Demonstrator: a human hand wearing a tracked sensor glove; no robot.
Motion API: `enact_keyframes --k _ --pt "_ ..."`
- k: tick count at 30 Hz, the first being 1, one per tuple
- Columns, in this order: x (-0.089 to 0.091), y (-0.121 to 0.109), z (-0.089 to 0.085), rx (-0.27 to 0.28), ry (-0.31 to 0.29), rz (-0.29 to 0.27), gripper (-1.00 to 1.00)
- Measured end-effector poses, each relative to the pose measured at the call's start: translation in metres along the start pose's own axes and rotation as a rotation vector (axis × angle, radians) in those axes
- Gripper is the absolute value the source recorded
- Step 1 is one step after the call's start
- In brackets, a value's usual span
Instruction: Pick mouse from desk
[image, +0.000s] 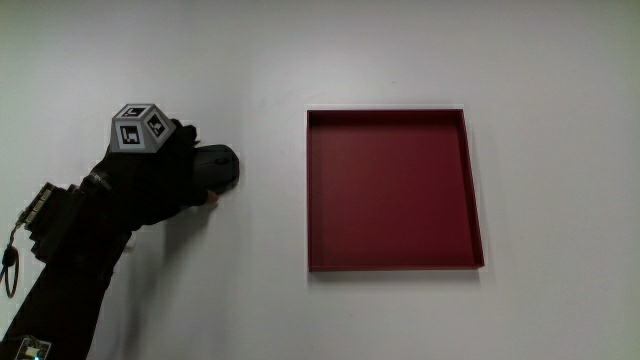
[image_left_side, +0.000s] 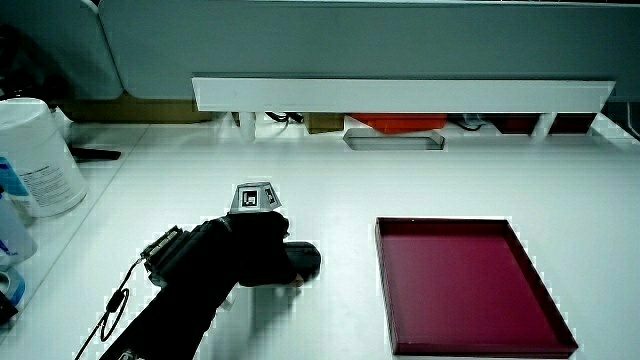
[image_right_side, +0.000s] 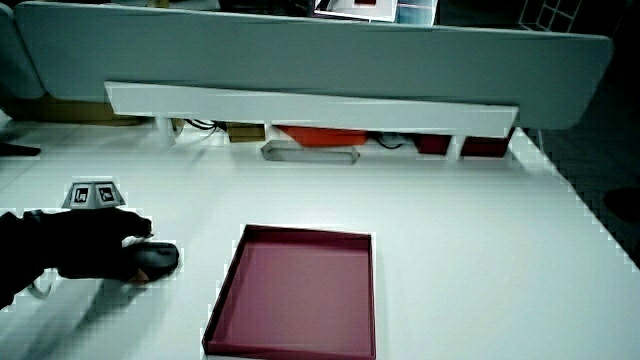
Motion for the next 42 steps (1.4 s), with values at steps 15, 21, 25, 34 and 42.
enact_keyframes --k 15,21,25,34,42 --pt "-0.016 0.057 0.041 -0.060 -0.142 0.061 0.00" --pt "-0.030 0.086 0.041 -0.100 -0.171 0.091 0.00" --pt "-0.038 0.106 0.035 -0.148 -0.203 0.113 0.00" --pt "-0.051 0.138 0.020 -0.235 -0.186 0.195 0.00" --pt "-0.053 0.151 0.006 -0.273 -0.151 0.214 0.00"
